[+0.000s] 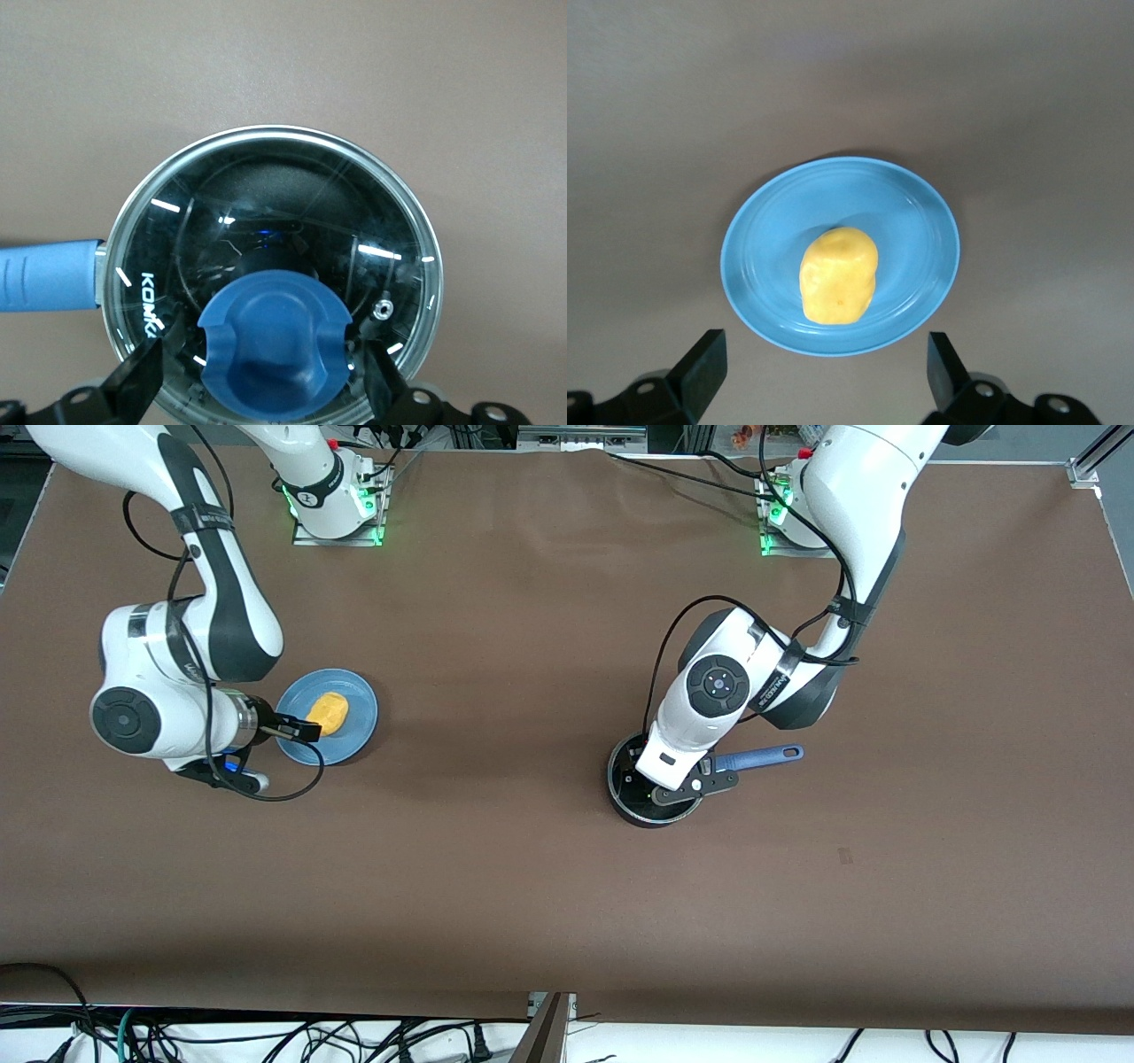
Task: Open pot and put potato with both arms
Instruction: 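Grasp the lid knob with the left gripper while the right gripper grasps the potato, then lift the lid with the left gripper while the right gripper lifts the potato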
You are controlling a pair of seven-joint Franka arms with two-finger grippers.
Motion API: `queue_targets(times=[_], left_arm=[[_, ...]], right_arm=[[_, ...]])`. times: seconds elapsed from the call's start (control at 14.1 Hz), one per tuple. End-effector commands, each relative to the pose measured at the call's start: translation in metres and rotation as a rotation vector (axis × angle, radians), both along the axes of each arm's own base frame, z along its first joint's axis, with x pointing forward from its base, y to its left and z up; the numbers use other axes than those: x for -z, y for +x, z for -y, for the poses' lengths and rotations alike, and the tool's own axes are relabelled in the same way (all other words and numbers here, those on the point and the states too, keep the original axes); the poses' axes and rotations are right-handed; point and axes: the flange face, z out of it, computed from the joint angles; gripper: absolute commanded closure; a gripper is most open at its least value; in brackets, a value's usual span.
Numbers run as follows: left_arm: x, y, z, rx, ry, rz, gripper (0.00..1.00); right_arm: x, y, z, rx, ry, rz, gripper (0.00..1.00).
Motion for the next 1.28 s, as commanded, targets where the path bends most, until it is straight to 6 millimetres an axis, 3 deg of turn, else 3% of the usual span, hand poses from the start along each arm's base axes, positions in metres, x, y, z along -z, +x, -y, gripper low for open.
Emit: queue_targets(times=[0.0, 0.21, 0.43, 0.5, 0.64, 0.85, 0.99, 1.06, 1.21], left_arm=[[-0.001, 0.008, 0.002, -0.001, 0.012, 0.020, 0.20], [0.001, 0.009, 0.002, 0.011, 0.013, 0.020, 0.61], [0.000, 0.011, -0.002, 0.072, 0.010, 0.024, 0.94], [-0.007, 0.012, -0.002, 0.084, 0.005, 0.034, 1.00], [-0.035, 0.022, -0.013, 0.067, -0.002, 0.062, 1.00], [-0.074, 0.014, -0.015, 0.069, 0.005, 0.063, 1.00], [-0.101, 0.019, -0.046, 0.106, 0.016, 0.055, 1.00], [-0.113, 0.027, -0.074, 0.161, 0.005, 0.062, 1.00], [-0.131, 0.035, -0.136, 0.241, -0.073, 0.007, 1.00]], right_arm=[[0.025, -0.027, -0.002, 0.030, -0.012, -0.003, 0.00], [0.052, -0.045, 0.000, 0.066, -0.027, -0.022, 0.00], [0.071, -0.056, -0.002, 0.096, -0.041, -0.017, 0.00], [0.079, -0.061, -0.001, 0.097, -0.039, -0.014, 0.00], [0.094, -0.070, 0.000, 0.100, -0.033, 0.011, 0.00], [0.107, -0.072, 0.003, 0.107, -0.029, 0.026, 0.00], [0.114, -0.071, 0.003, 0.108, -0.026, 0.035, 0.01], [0.116, -0.069, 0.005, 0.111, -0.023, 0.045, 0.13], [0.115, -0.067, 0.006, 0.103, -0.020, 0.054, 0.53]])
